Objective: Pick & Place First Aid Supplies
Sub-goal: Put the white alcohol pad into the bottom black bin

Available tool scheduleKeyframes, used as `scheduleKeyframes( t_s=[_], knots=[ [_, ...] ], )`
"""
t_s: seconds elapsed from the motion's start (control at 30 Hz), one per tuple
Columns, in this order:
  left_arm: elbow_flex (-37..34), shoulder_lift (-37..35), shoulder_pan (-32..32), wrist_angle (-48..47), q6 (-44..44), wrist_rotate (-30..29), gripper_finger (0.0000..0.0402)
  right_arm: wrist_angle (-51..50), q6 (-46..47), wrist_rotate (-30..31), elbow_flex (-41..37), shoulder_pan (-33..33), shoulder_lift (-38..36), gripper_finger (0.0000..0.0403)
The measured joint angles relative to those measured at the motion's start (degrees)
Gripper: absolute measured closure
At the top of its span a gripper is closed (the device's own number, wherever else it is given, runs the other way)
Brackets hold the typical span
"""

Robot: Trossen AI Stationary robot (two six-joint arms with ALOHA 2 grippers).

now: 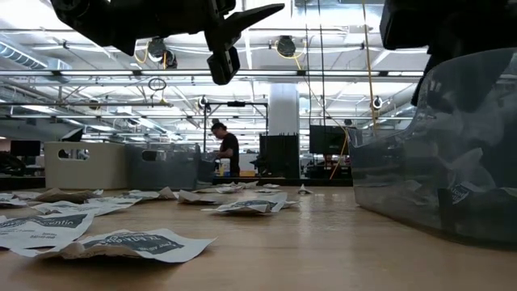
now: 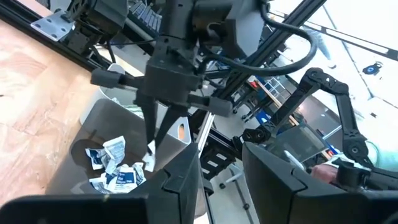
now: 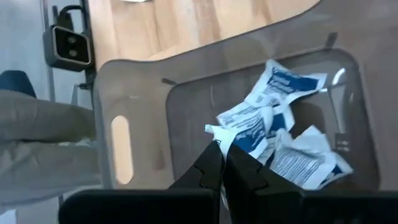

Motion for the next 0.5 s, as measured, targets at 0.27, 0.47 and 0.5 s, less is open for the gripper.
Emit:
scheduleKeyframes(
  t_s=[0.27, 0.47, 0.5],
  knots=[
    [0.0, 0.0, 0.0, 0.0, -0.1, 1.5, 0.0273, 2.6, -3.1, -0.6, -0.2, 0.1, 0.0, 0.0307],
    [0.0, 0.0, 0.0, -2.7, -0.1, 1.6, 0.0273, 3.5, -3.4, -0.5, -0.2, -0.2, -0.3, 0.0215],
    [0.3, 0.0, 0.0, -4.7, 0.1, 1.6, 0.0273, 3.5, -3.6, -0.5, -0.2, -0.3, -0.5, 0.0206]
  ],
)
